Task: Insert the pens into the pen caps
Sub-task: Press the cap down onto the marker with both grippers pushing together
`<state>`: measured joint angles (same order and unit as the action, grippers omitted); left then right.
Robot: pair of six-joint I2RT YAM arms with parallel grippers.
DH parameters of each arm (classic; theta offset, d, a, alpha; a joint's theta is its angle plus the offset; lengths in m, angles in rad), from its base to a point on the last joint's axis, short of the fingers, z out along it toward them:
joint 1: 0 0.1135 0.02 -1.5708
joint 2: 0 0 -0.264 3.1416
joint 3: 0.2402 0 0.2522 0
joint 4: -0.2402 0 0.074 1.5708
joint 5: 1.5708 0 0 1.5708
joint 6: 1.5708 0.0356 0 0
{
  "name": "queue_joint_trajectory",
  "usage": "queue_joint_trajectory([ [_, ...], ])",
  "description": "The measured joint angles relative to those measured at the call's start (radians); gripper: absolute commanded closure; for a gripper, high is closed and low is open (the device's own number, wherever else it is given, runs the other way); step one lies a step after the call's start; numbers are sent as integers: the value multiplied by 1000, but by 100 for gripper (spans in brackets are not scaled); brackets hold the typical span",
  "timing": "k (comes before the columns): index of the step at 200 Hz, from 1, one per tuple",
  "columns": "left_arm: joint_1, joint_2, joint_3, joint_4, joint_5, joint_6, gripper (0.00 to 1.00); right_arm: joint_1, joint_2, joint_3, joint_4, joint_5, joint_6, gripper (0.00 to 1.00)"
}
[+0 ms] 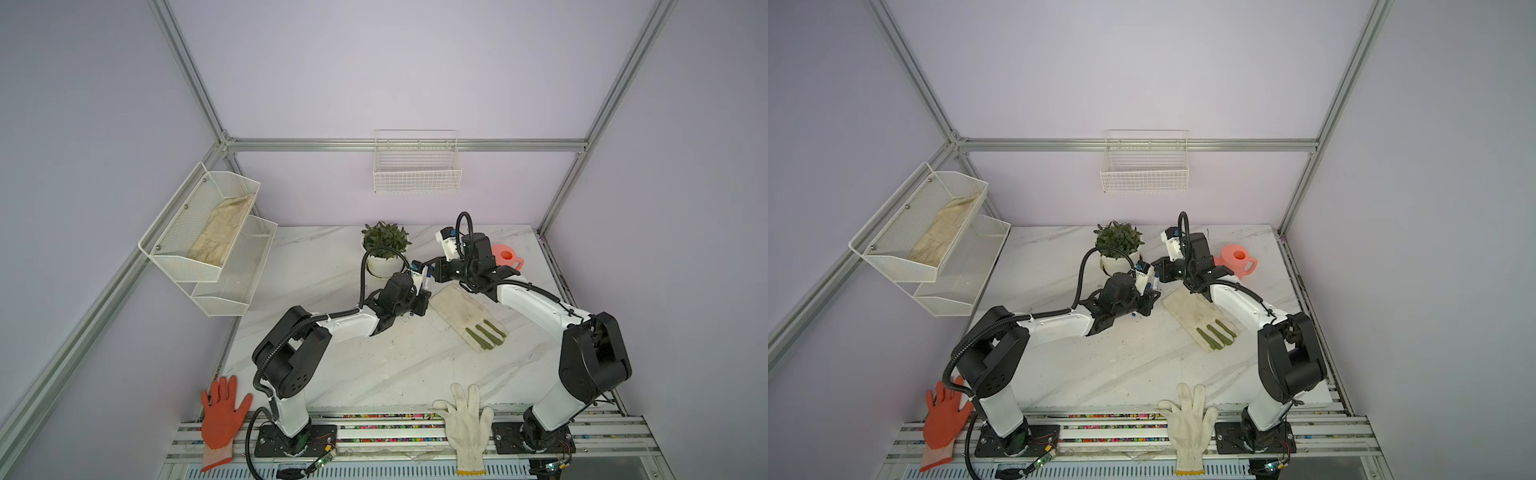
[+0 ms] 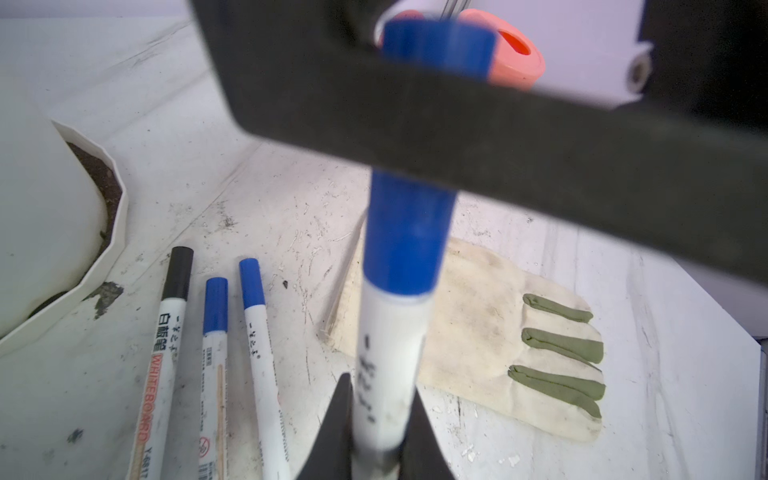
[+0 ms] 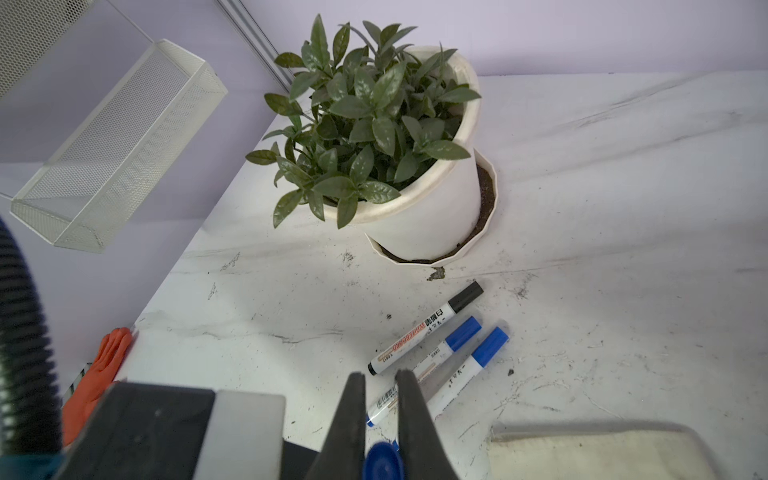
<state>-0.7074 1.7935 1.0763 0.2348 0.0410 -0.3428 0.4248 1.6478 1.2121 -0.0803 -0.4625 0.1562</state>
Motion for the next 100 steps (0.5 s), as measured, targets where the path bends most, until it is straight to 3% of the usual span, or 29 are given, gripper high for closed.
queue_joint_trajectory([
  [82,-24,0,0,-14,-29,44,100,-15,0,41,-68,-32,22,100],
  [100,-31,0,0,-5,-39,36,100,-24,0,55,-88,-49,31,88],
])
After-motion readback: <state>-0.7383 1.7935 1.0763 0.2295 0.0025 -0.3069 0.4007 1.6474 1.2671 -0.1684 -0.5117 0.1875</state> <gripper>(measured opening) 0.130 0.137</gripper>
